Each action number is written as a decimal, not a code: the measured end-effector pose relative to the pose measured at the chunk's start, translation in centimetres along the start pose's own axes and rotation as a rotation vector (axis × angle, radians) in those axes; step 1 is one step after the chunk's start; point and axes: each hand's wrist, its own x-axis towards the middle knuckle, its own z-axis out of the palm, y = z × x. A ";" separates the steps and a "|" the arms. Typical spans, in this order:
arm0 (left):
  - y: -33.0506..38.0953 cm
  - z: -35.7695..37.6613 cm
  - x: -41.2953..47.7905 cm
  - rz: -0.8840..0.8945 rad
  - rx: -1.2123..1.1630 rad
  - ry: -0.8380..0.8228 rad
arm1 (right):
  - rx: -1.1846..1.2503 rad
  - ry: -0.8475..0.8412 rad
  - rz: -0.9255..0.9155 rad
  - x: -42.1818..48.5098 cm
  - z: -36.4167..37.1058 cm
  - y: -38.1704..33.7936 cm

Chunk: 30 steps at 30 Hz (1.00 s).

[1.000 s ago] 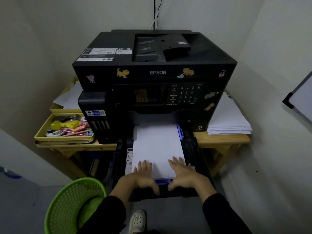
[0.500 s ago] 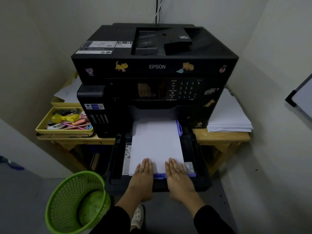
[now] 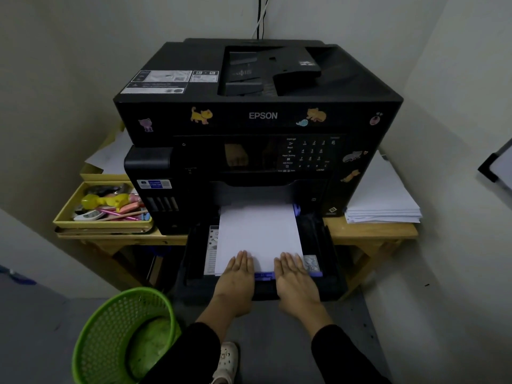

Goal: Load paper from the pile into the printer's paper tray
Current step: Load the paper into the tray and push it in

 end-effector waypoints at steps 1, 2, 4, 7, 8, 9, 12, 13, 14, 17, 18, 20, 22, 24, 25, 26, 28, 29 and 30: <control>-0.2 -0.4 0.8 -0.002 0.002 0.009 | 0.000 0.008 0.009 0.8 -0.3 0.3; -0.3 -0.7 1.5 -0.005 0.005 0.013 | 0.003 0.014 0.017 1.6 -0.5 0.6; -0.5 -0.8 2.5 -0.006 0.013 0.002 | 0.007 0.014 0.028 2.5 -0.5 0.9; -0.6 -0.3 3.2 0.001 0.012 -0.022 | 0.007 0.002 0.035 3.0 -0.1 0.9; -0.6 -0.2 3.2 0.004 0.018 -0.023 | 0.003 0.011 0.036 3.1 0.1 0.9; -0.7 -0.2 3.1 0.010 0.019 -0.031 | -0.004 0.010 0.034 3.1 0.2 0.8; -1.1 -0.5 3.4 0.021 0.014 -0.028 | -0.001 -0.005 0.043 3.3 -0.1 0.7; -1.2 -0.8 3.5 0.023 0.020 -0.024 | 0.003 0.001 0.047 3.5 -0.4 0.8; -1.3 -1.1 3.6 0.024 0.024 -0.024 | 0.004 0.008 0.049 3.8 -0.6 0.9; -1.5 -1.6 4.1 0.014 0.040 -0.029 | -0.013 -0.008 0.055 4.5 -0.9 1.0; -1.6 -1.7 4.3 0.008 0.053 -0.033 | -0.014 -0.017 0.063 4.8 -0.9 1.0; -1.9 -2.2 4.8 -0.017 0.048 -0.025 | -0.012 -0.007 0.080 5.6 -1.2 1.1; -2.4 -2.9 5.5 -0.052 0.010 -0.016 | 0.009 0.009 0.118 6.6 -1.8 1.4; -2.8 -3.4 5.9 -0.121 -0.057 -0.010 | 0.059 0.026 0.197 7.4 -2.4 1.6; -2.9 -3.5 6.0 -0.162 -0.107 -0.016 | 0.080 0.020 0.239 7.6 -2.6 1.4; -3.1 -3.6 6.0 -0.201 -0.167 -0.026 | 0.093 0.000 0.277 7.7 -2.9 1.2; -3.3 -3.6 5.6 -0.245 -0.288 -0.006 | 0.145 -0.050 0.360 7.3 -3.2 1.0; -3.2 -3.6 5.2 -0.255 -0.349 0.034 | 0.198 -0.066 0.403 7.0 -3.2 1.1; -2.9 -3.5 4.8 -0.274 -0.421 0.095 | 0.269 -0.066 0.442 6.6 -3.2 1.3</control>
